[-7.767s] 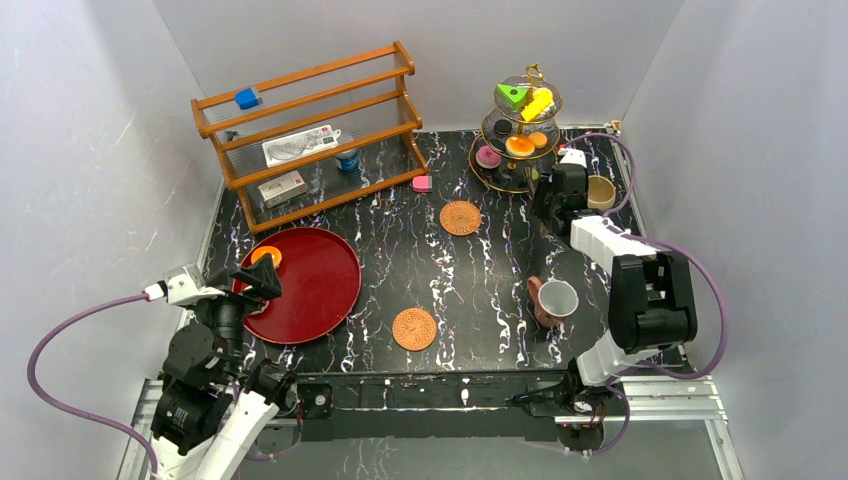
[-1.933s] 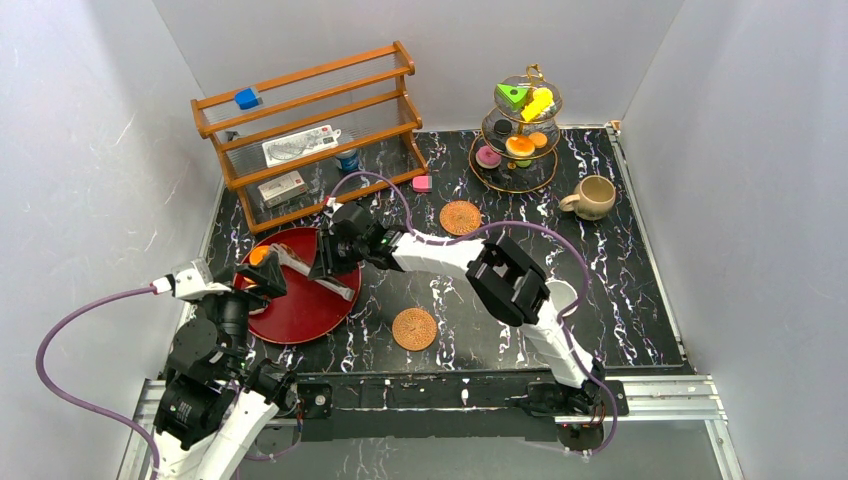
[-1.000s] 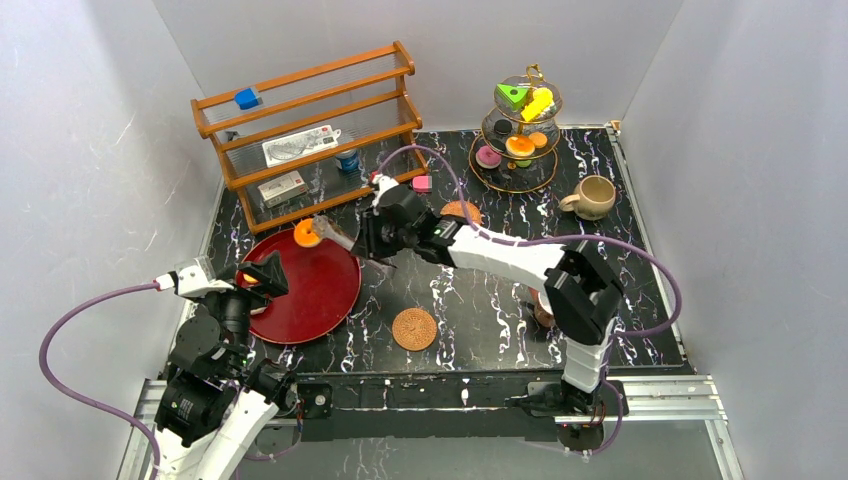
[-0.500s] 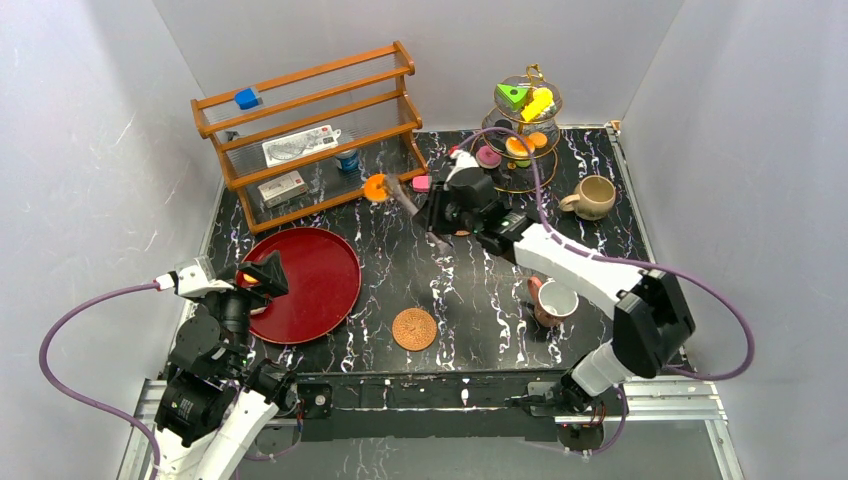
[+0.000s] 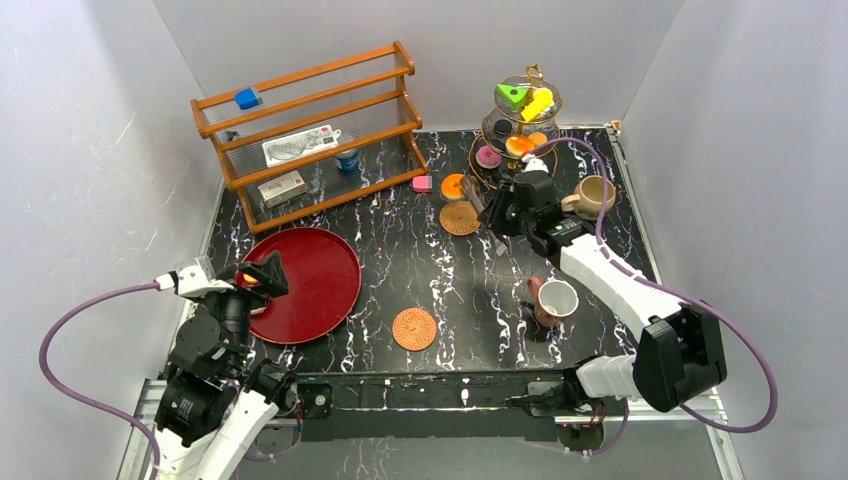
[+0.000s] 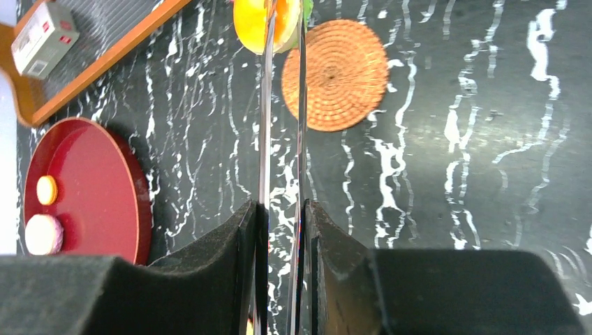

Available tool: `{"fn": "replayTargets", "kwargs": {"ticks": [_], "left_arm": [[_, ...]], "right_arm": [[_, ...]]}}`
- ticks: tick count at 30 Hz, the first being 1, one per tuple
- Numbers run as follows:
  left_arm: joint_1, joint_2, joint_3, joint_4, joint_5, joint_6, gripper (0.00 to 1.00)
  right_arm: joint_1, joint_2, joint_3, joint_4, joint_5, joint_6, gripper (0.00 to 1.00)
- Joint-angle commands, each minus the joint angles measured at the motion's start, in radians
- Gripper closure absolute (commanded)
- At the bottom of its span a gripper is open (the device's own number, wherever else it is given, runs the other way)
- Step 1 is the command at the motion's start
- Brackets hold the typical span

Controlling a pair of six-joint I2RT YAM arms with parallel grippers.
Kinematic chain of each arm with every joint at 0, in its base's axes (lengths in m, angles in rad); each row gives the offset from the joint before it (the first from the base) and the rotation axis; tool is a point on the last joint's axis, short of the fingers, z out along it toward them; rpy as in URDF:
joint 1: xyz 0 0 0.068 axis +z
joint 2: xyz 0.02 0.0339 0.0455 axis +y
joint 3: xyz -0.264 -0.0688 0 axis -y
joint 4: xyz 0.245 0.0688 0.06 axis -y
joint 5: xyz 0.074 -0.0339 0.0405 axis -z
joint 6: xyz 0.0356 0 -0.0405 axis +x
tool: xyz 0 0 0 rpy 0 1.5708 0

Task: Serve the afternoon tea

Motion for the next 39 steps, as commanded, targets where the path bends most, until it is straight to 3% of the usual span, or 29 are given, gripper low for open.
{"fn": "replayTargets", "kwargs": {"ticks": [1, 18, 39], "left_arm": [[-0.003, 0.014, 0.007, 0.011, -0.002, -0.006, 0.05], [-0.003, 0.011, 0.007, 0.011, -0.002, -0.006, 0.05], [-0.003, -0.009, 0.007, 0.009, -0.016, -0.004, 0.05]], "right_arm": [[-0.076, -0.073, -0.016, 0.005, -0.010, -0.020, 0.64], [-0.307, -0.131, -0.064, -0.022, -0.058, -0.017, 0.64], [-0.482, 0.100, 0.075, 0.075, -0.118, -0.009, 0.64]]}}
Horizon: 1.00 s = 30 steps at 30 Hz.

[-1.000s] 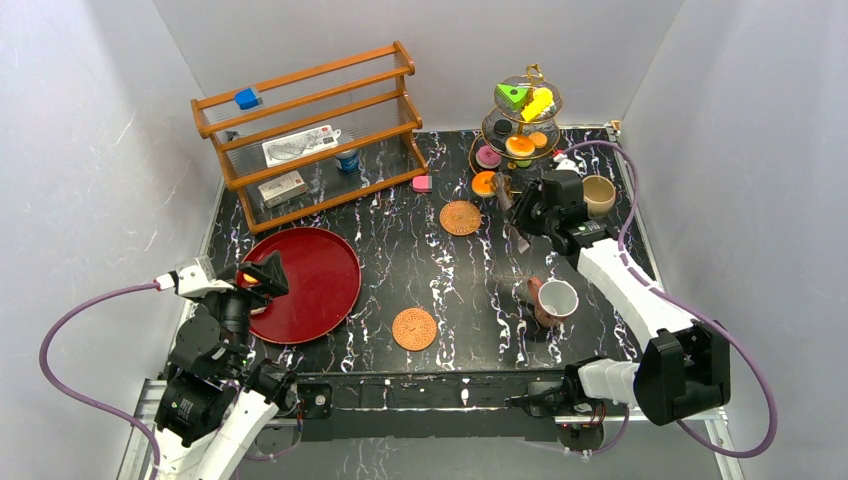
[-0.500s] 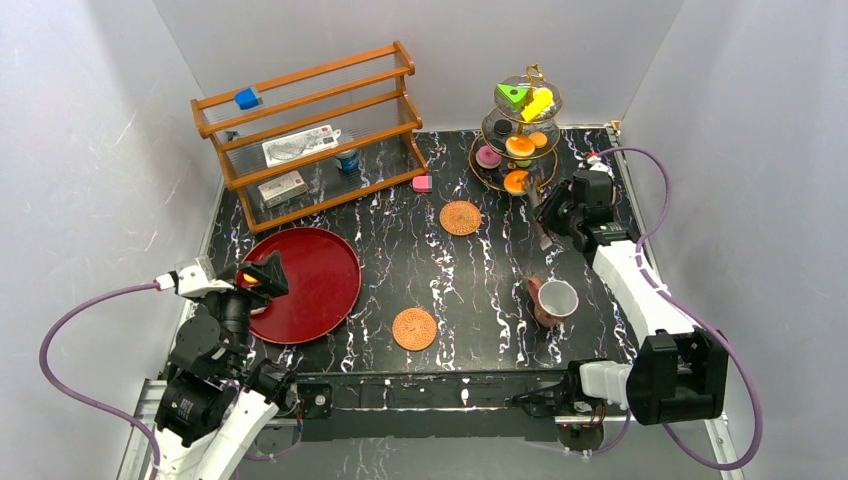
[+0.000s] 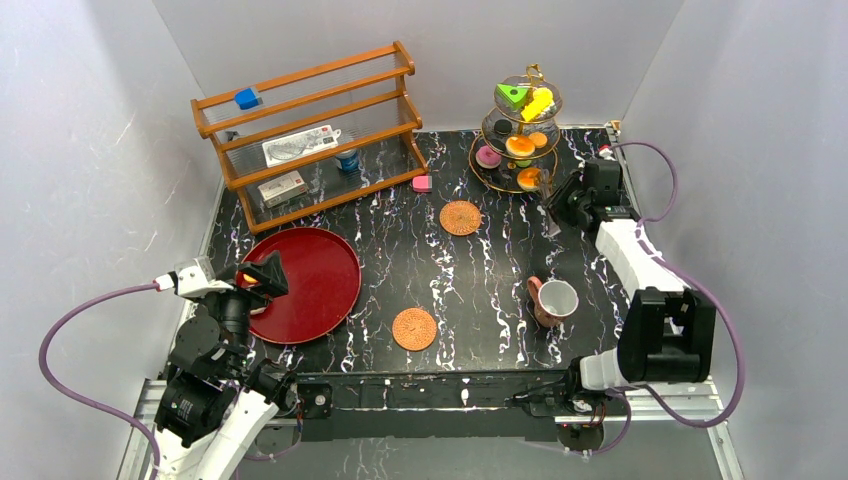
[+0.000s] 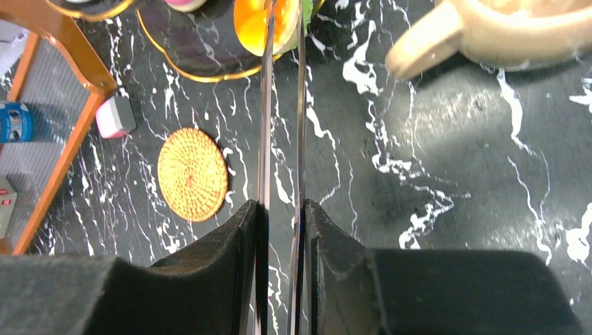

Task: Serve the afternoon tea

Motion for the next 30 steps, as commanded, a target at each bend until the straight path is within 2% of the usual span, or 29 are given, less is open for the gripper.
{"fn": "replayTargets", "kwargs": {"ticks": [1, 18, 30], "left_arm": [[-0.003, -0.008, 0.007, 0.009, -0.019, -0.004, 0.05], [-0.003, -0.015, 0.004, 0.011, -0.030, -0.001, 0.05], [-0.003, -0.018, 0.005, 0.011, -0.033, -0.001, 0.05]], "right_arm": [[-0.018, 0.056, 0.099, 0.091, -0.025, 0.005, 0.64], [-0.059, 0.290, 0.308, 0.057, 0.000, 0.024, 0.64], [-0.059, 0.363, 0.338, 0.104, -0.026, 0.035, 0.65]]}}
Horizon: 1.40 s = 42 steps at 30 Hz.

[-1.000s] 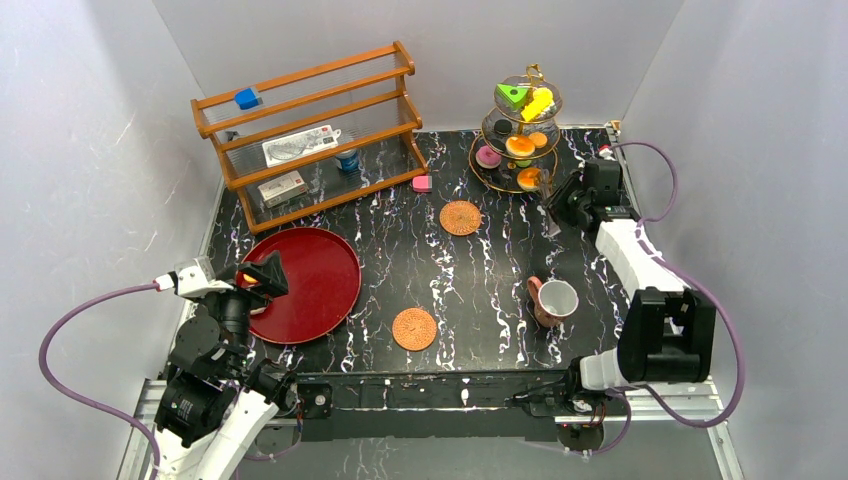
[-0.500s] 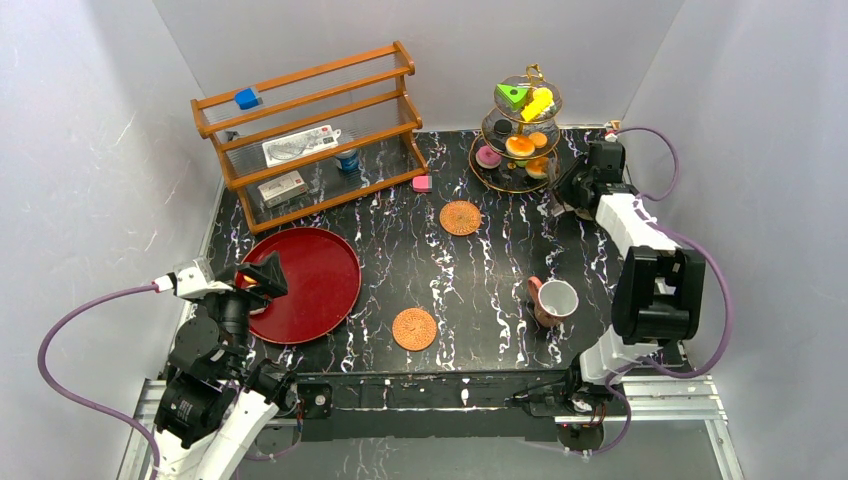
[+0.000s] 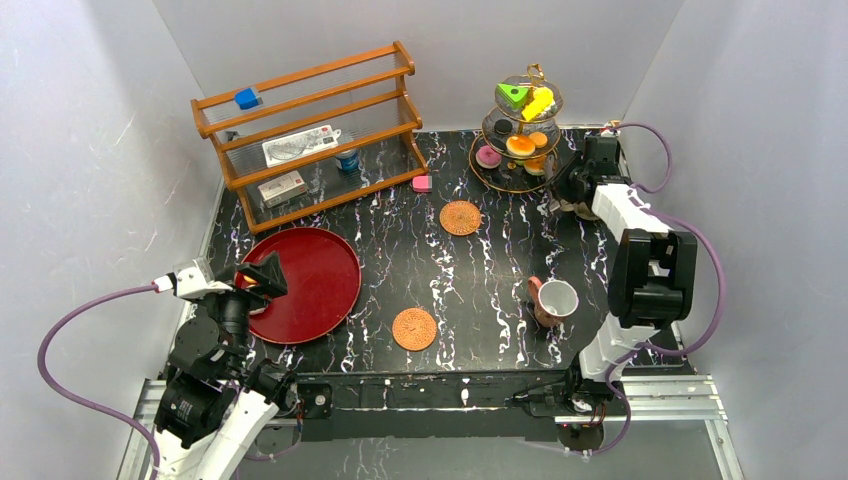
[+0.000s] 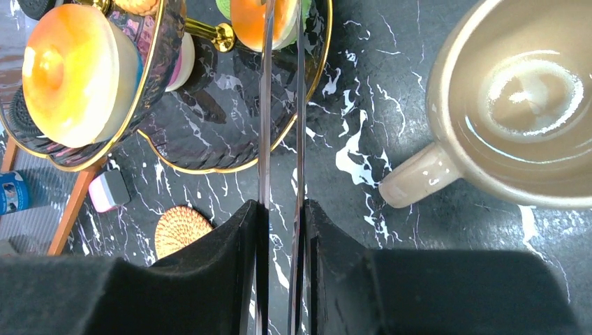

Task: Serve the afternoon tea

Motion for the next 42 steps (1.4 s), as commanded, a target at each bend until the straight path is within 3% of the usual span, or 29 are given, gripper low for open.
{"fn": "replayTargets", "kwargs": {"ticks": [1, 13, 19, 28, 34, 42], "left_arm": [[-0.003, -0.011, 0.006, 0.014, -0.026, -0.002, 0.05], [-0.003, -0.014, 0.006, 0.011, -0.033, -0.003, 0.05], [-0.003, -0.008, 0.007, 0.010, -0.026, -0.003, 0.05], [-0.003, -0.007, 0.007, 0.011, -0.019, -0.006, 0.05], [-0.003, -0.009, 0.003, 0.013, -0.025, -0.007, 0.05], [-0.003, 0.020, 0.001, 0.021, 0.005, 0.002, 0.05]], "right_arm": [[-0.002, 0.018, 0.061, 0.081, -0.013, 0.010, 0.65], [-0.003, 0.001, 0.016, 0.139, -0.012, 0.019, 0.60], [-0.004, -0.046, 0.012, 0.098, 0.061, -0.024, 0.54], [-0.005, -0.136, -0.019, -0.004, 0.094, -0.062, 0.55], [-0.005, -0.260, -0.116, 0.031, 0.063, -0.100, 0.56], [0.016, -0.396, -0.196, -0.067, -0.054, -0.084, 0.57]]}}
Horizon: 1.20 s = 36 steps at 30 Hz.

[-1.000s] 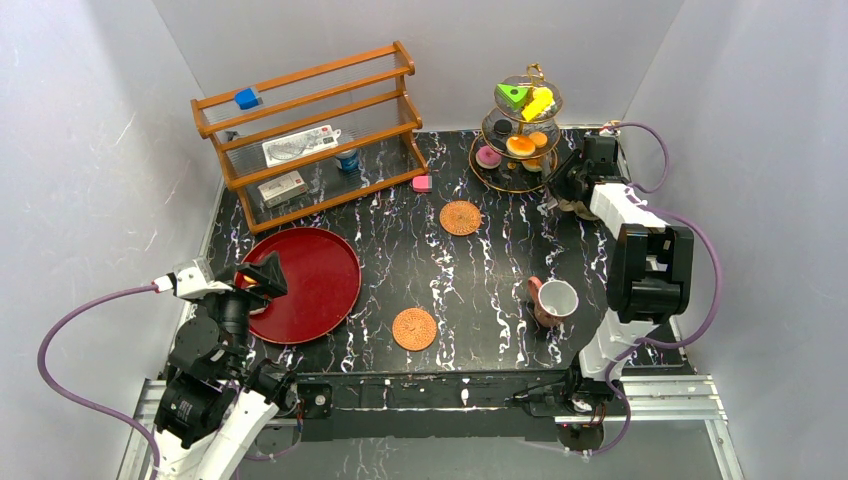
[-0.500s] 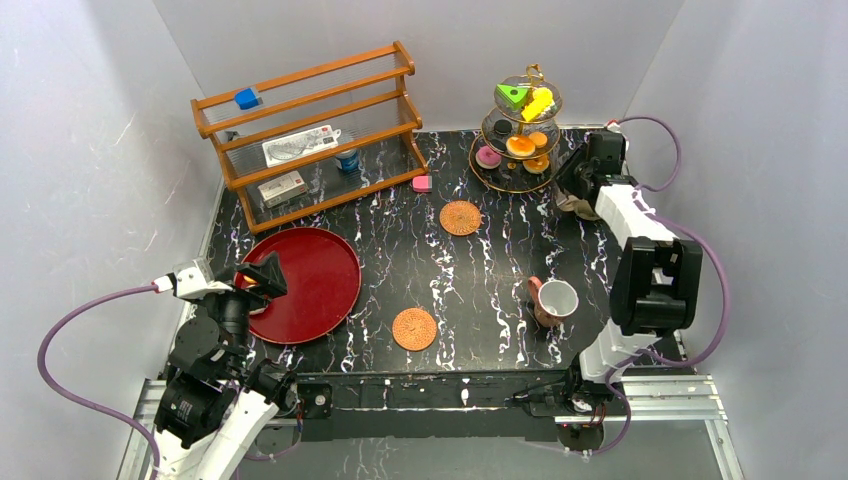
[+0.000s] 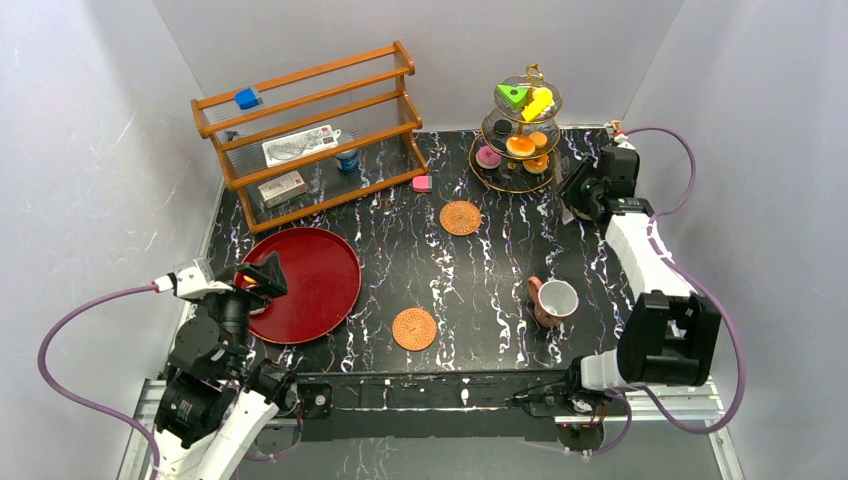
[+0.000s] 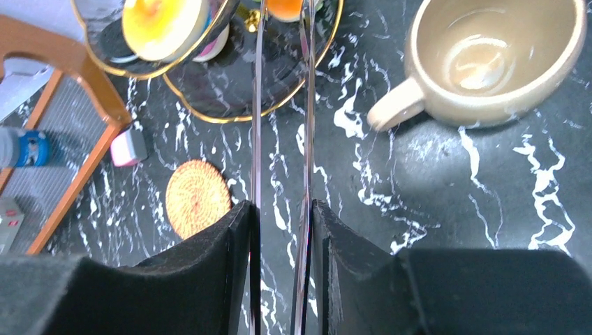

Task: Serve the afternoon tea

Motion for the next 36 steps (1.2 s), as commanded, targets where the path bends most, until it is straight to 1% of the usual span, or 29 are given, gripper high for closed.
{"fn": "replayTargets", "kwargs": {"ticks": [1, 10, 12, 18, 24, 29, 32, 36], "left_arm": [[-0.003, 0.025, 0.003, 0.024, 0.015, 0.002, 0.05], [-0.003, 0.081, 0.004, 0.019, 0.011, 0.001, 0.05], [-0.003, 0.099, 0.004, 0.019, 0.009, 0.001, 0.05], [-0.003, 0.188, 0.012, 0.012, 0.011, -0.003, 0.05], [-0.003, 0.240, 0.016, 0.012, -0.019, 0.007, 0.05], [-0.003, 0.242, 0.024, 0.008, -0.024, 0.010, 0.05], [-0.003, 0.228, 0.024, 0.000, -0.033, 0.009, 0.05], [-0.003, 0.215, 0.024, 0.017, -0.037, 0.015, 0.04]], "right_arm": [[0.025, -0.109, -0.062, -0.028, -0.088, 0.002, 0.57], [0.143, -0.258, -0.153, -0.110, -0.132, 0.011, 0.57], [0.178, -0.302, -0.185, -0.098, -0.144, 0.022, 0.57], [0.353, -0.335, -0.225, -0.067, -0.123, 0.069, 0.58], [0.562, -0.302, -0.211, -0.021, -0.060, 0.108, 0.58], [0.701, -0.247, -0.222, 0.089, -0.047, 0.129, 0.57], [0.777, -0.194, -0.210, 0.153, -0.042, 0.139, 0.56], [0.865, -0.089, -0.146, 0.191, -0.032, 0.157, 0.55]]}}
